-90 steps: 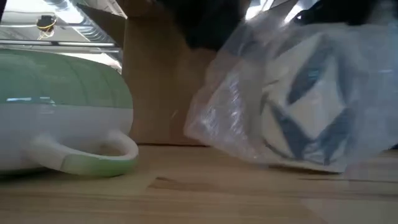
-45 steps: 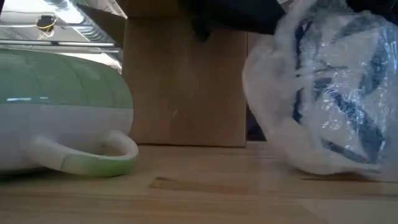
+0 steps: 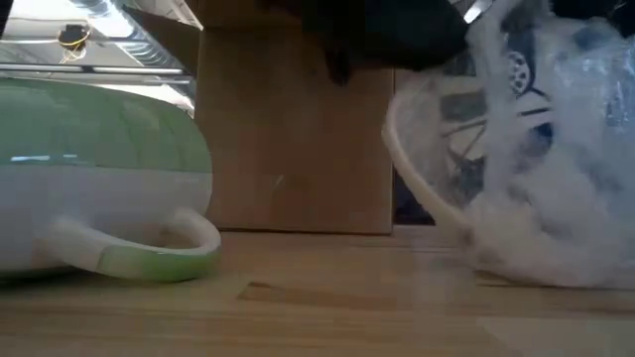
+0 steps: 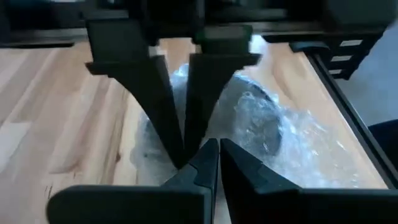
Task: Wrap mug
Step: Wrap the blue mug with the right transparent bubble wrap
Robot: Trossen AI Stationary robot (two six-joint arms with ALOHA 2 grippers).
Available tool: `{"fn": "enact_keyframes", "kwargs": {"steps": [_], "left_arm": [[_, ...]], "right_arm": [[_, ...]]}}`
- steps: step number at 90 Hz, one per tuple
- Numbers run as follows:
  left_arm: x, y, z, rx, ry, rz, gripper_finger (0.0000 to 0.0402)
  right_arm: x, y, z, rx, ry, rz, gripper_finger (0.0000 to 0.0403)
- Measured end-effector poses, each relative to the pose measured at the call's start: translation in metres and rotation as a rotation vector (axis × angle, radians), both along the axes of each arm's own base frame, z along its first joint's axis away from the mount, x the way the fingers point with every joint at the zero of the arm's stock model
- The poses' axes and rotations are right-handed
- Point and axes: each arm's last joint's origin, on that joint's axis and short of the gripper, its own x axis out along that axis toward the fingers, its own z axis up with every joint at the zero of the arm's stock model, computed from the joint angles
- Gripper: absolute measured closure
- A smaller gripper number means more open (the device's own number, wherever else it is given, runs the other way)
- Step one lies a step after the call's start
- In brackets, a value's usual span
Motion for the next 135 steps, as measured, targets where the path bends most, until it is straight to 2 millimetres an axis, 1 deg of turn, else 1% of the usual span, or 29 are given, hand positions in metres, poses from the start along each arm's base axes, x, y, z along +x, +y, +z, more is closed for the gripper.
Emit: {"fn": "enact_keyframes", "kwargs": {"steps": [7,12,31,37,46,53,64,79,90,100,110,122,128,135], "left_arm": [[0.001,0.0,-0.002,-0.003,0.003,0.001,0.0402],[0.001,0.0,-0.002,-0.003,0.004,0.004,0.0402],[0.0,-0.002,-0.003,0.004,0.001,0.011,0.0402],[0.0,-0.003,-0.003,0.005,0.001,0.01,0.0402],[0.0,-0.002,-0.003,0.003,-0.009,0.015,0.0402],[0.001,-0.003,-0.002,0.004,-0.016,0.013,0.0402],[0.001,-0.003,-0.002,0.007,-0.016,0.012,0.0402],[0.0,-0.003,-0.002,0.009,-0.016,0.01,0.0402],[0.0,-0.004,-0.003,0.012,-0.014,0.01,0.0402],[0.0,-0.004,-0.003,0.022,-0.014,0.004,0.0402],[0.0,-0.004,-0.003,0.023,-0.015,0.003,0.0402],[0.0,-0.005,-0.002,0.029,-0.012,-0.005,0.0402],[-0.001,-0.006,-0.003,0.023,-0.011,-0.006,0.0402],[-0.001,-0.006,-0.003,0.022,-0.011,-0.007,0.0402]], "right_arm": [[0.0,0.0,0.001,-0.004,0.006,0.0,0.0402],[-0.001,0.0,0.007,-0.005,0.024,0.006,0.0402],[-0.008,-0.002,0.05,0.027,0.086,0.038,0.0402],[-0.009,0.003,0.059,0.065,0.056,0.061,0.0402],[-0.005,0.013,0.064,0.121,-0.03,0.105,0.0402],[0.0,0.019,0.057,0.136,-0.052,0.114,0.0402],[0.01,0.024,0.03,0.099,0.017,0.105,0.0402],[0.017,0.017,-0.003,0.041,0.179,0.051,0.0402],[0.021,0.016,-0.017,0.036,0.237,0.047,0.0402],[0.022,0.014,-0.017,0.061,0.261,0.066,0.0402],[0.02,0.014,0.002,0.05,0.272,0.067,0.0402],[0.016,0.014,0.039,0.046,0.248,0.076,0.0402],[0.014,0.011,0.054,0.014,0.225,0.06,0.0402],[0.012,0.01,0.06,-0.005,0.207,0.048,0.0402]]}}
